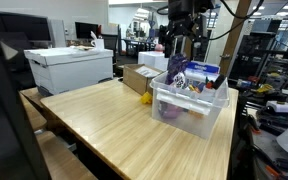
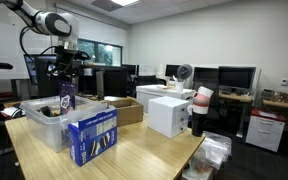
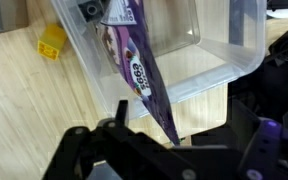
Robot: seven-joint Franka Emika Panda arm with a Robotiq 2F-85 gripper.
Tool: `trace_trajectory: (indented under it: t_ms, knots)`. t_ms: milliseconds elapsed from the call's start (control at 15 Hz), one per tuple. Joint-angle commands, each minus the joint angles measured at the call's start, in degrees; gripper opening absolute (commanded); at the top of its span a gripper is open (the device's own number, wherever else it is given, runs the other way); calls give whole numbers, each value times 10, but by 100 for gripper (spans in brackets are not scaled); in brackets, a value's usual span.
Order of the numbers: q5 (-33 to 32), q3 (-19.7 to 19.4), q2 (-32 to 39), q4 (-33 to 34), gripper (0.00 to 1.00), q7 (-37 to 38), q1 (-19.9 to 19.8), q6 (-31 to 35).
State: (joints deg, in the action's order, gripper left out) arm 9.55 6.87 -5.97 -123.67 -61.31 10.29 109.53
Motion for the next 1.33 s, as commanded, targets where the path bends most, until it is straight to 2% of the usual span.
trace_trajectory:
  t_ms: [0, 133, 400, 733, 1267]
  knots:
    - [39, 5, -5, -28, 100, -10, 7, 23]
    - [44, 7, -3, -34, 100, -9, 9, 33]
    - [26, 14, 2, -67, 100, 1, 12, 127]
    - [-1, 21, 13, -91, 100, 8, 13, 198]
    - [-61, 26, 3, -97, 100, 34, 13, 223]
